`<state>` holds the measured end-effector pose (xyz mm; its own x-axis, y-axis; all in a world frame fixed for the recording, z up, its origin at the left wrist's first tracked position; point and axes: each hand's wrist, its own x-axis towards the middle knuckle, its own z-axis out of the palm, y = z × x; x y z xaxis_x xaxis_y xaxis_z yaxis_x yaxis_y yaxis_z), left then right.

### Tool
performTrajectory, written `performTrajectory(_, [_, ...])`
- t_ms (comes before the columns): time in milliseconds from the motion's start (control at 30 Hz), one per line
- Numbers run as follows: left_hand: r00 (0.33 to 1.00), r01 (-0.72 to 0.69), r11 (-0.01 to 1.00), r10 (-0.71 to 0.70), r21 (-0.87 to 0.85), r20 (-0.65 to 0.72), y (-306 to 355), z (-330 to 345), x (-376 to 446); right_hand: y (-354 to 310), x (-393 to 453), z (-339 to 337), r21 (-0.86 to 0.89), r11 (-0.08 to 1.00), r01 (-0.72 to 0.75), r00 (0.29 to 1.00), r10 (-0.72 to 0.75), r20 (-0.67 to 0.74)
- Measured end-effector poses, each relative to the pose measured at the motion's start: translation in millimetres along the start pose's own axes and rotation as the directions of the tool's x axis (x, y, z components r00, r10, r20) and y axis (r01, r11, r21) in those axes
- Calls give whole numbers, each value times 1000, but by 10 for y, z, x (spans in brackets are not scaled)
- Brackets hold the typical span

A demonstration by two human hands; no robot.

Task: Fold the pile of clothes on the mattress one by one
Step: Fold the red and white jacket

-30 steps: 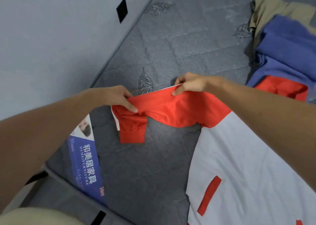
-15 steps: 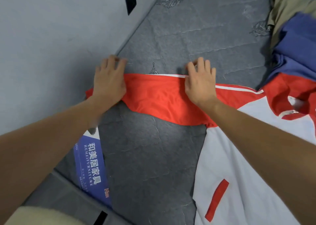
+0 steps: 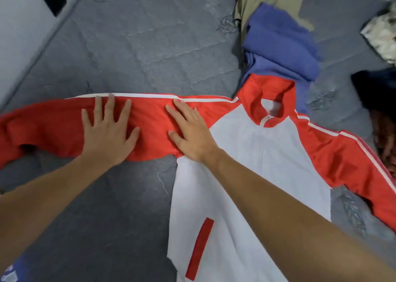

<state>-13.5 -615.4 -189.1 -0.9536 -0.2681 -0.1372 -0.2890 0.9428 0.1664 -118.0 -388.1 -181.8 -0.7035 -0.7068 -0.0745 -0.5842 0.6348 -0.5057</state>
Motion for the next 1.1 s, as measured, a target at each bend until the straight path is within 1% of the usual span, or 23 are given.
performTrajectory(67, [986,-166,984,164,-60,-25,481,-14,87,156,-259,-179,8,1000,30,991,-29,-132])
performTrajectory(133, [942,-334,930,337,-153,-11,1023,-25,214,384,-585,-406,-33,999,11,978,-18,-210])
performTrajectory(167, [919,-385,900,394,-204,3,1298,-14,290,529,-749,-532,-60,998,-10,971,-4,-239])
performTrajectory(200, [907,-402,878,421,-261,19,1561,5,379,684,-901,-670,-83,996,-33,961,8,-278])
performTrajectory(267, [913,-356,854,404,-379,54,2046,23,581,1023,-1122,-982,-114,988,-100,923,50,-381])
performTrajectory(333, [942,-232,833,322,-502,100,2395,53,827,1414,-1206,-1252,-125,965,-231,875,150,-461])
performTrajectory(367, [951,-175,820,285,-544,123,2518,65,950,1644,-1213,-1344,-127,945,-302,857,211,-469])
performTrajectory(400, [955,-152,811,267,-564,127,2616,73,1062,1866,-1201,-1416,-116,928,-353,855,270,-444])
performTrajectory(433, [960,-143,817,253,-558,124,2695,78,1155,2078,-1176,-1463,-88,920,-382,865,322,-385])
performTrajectory(500, [972,-119,861,202,-494,118,2811,93,1281,2384,-1113,-1516,-31,915,-402,892,384,-240])
performTrajectory(533, [980,-101,884,168,-456,109,2865,78,1305,2475,-1075,-1535,-27,913,-408,896,395,-203])
performTrajectory(600, [987,-48,908,106,-417,119,2950,47,1335,2576,-992,-1587,-36,897,-440,882,424,-206])
performTrajectory(633, [985,-27,902,97,-430,141,2968,37,1342,2599,-947,-1625,-30,878,-477,863,463,-202])
performTrajectory(700, [971,-23,871,136,-491,196,2923,27,1369,2625,-871,-1712,-21,824,-566,819,560,-128])
performTrajectory(733, [961,-37,847,175,-530,213,2887,4,1379,2637,-850,-1757,5,813,-583,810,582,-71])
performTrajectory(800, [935,-86,762,284,-641,211,2812,-29,1398,2658,-844,-1841,150,821,-551,831,555,19])
performTrajectory(833, [931,-106,707,318,-699,179,2772,-46,1413,2672,-850,-1875,227,825,-517,850,526,26])
performTrajectory(900, [951,-120,606,298,-786,85,2704,-82,1464,2644,-859,-1943,365,820,-441,874,485,-33])
performTrajectory(967, [968,-115,551,250,-827,32,2677,-94,1484,2593,-864,-1973,523,762,-382,877,477,-56])
performTrajectory(1033, [979,-101,535,202,-839,11,2693,-43,1497,2508,-868,-1979,670,659,-343,858,509,-62])
performTrajectory(1067, [983,-93,545,183,-833,10,2717,-19,1480,2465,-874,-1980,716,607,-347,841,538,-49])
performTrajectory(1100, [985,-95,567,175,-818,7,2713,17,1464,2452,-882,-1968,720,586,-372,827,562,-30])
